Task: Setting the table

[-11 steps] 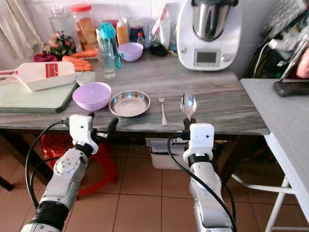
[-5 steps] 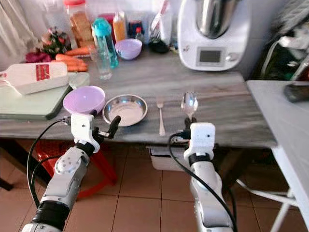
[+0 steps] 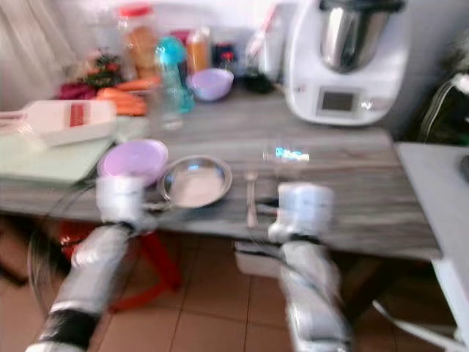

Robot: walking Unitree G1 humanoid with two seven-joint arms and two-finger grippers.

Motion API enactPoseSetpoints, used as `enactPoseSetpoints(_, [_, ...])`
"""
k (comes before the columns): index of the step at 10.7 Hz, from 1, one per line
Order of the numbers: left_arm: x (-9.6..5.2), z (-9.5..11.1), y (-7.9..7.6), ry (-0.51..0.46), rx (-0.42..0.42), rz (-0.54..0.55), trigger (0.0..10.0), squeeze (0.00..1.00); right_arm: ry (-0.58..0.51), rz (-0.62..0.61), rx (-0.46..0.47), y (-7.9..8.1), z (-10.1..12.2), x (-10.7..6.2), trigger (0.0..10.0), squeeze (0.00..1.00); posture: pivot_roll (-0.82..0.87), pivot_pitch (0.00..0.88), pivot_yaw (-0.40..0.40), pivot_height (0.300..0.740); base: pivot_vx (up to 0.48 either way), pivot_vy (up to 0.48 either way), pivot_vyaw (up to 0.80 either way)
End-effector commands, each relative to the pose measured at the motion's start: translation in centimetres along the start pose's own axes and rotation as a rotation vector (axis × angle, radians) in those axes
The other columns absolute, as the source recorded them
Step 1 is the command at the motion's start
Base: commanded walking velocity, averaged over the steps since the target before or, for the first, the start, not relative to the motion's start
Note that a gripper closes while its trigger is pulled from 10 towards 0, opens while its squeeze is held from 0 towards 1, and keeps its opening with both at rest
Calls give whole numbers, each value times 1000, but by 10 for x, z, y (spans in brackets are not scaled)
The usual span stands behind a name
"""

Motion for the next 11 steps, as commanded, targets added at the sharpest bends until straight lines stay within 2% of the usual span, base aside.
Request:
enactPoseSetpoints(1, [6, 4, -15, -17, -14, -40, 10000, 0, 6, -37, -18, -14, -2, 0, 10000, 0, -17, 7, 52, 740, 274, 0, 0])
enactPoseSetpoints(3, [-1, 4, -12, -17, 4, -63, 10000, 0, 8, -36, -12, -13, -3, 0, 10000, 0, -15, 6, 54, 740, 0, 0, 0])
enactPoseSetpoints(4, [-8, 2, -10, 2, 27, -100, 10000, 0, 18, -41, 7, -12, -5, 2, 10000, 0, -11, 9, 57, 740, 0, 0, 0])
enactPoseSetpoints(5, [-21, -4, -13, 42, 44, -179, 10000, 0, 38, -51, 37, -14, -8, 4, 10000, 0, -11, 9, 57, 740, 0, 0, 0])
enactPoseSetpoints(6, [-29, -9, -15, 75, 36, -235, 10000, 0, 47, -51, 53, -14, -9, 8, 10000, 0, -6, 16, 59, 740, 0, 0, 0])
enactPoseSetpoints(8, [-45, -16, -23, 143, 12, -357, 10000, 0, 117, -52, 144, -11, -18, 23, 10000, 0, 0, 24, 54, 740, 0, 0, 0])
enactPoseSetpoints(9, [-51, -16, -28, 162, 10, -413, 10000, 0, 162, -22, 176, -1, -21, 34, 10000, 0, 8, 29, 45, 740, 0, 0, 0])
enactPoseSetpoints(11, [-55, -17, -29, 175, 5, -430, 10000, 0, 207, 29, 204, 17, -23, 45, 10000, 0, 13, 33, 35, 740, 0, 0, 0])
Point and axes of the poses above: a point about 5 cm out from each wrist's last joint towards the gripper, its own x axis pointing out of the wrist towards the gripper, its own z axis along the axis of the wrist's last joint, y = z × x, the point moved 4 cm from there along x, pointing out of the wrist towards the gripper, and after that the axes turned 13 degrees about -x, right-handed, at the moved point
